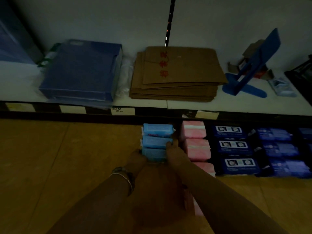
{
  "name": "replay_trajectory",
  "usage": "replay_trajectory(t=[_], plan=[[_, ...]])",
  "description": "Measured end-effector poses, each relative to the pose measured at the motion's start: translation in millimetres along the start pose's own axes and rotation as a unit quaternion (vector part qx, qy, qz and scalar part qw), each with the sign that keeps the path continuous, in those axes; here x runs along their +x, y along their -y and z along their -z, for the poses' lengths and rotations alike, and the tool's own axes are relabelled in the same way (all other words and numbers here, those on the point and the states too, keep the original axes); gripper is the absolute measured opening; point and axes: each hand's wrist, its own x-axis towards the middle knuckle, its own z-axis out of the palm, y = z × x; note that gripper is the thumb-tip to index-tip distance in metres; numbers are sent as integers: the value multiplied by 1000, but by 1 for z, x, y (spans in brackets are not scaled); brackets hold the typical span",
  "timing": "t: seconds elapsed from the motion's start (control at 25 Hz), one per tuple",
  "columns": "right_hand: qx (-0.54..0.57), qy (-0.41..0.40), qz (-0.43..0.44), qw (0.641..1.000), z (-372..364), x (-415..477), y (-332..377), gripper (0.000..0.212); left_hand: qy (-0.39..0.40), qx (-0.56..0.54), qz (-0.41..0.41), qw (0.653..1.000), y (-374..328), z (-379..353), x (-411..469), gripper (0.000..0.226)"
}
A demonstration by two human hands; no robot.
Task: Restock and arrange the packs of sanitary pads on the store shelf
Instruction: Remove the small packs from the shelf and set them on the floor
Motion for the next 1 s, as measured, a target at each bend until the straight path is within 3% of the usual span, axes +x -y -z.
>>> replay_trajectory(t=[0.16,0.28,0.52,0.84,1.0], plan=[[-37,-20,51,998,12,-9,1,50,-19,40,-7,999,-5,4,-9,38],[-5,24,6,1000,23,-13,12,60,-33,70,-17,997,-13,5,-23,45],[36,-37,21,998,45,-18,3,44,-100,78,-50,991,-17,7,-28,51],[115,-139,35,983,75,-14,8,21,-147,75,-151,975,-45,-17,-32,39],[277,-200,33,939,109,-50,34,13,-145,44,-176,973,-80,-16,-65,31]])
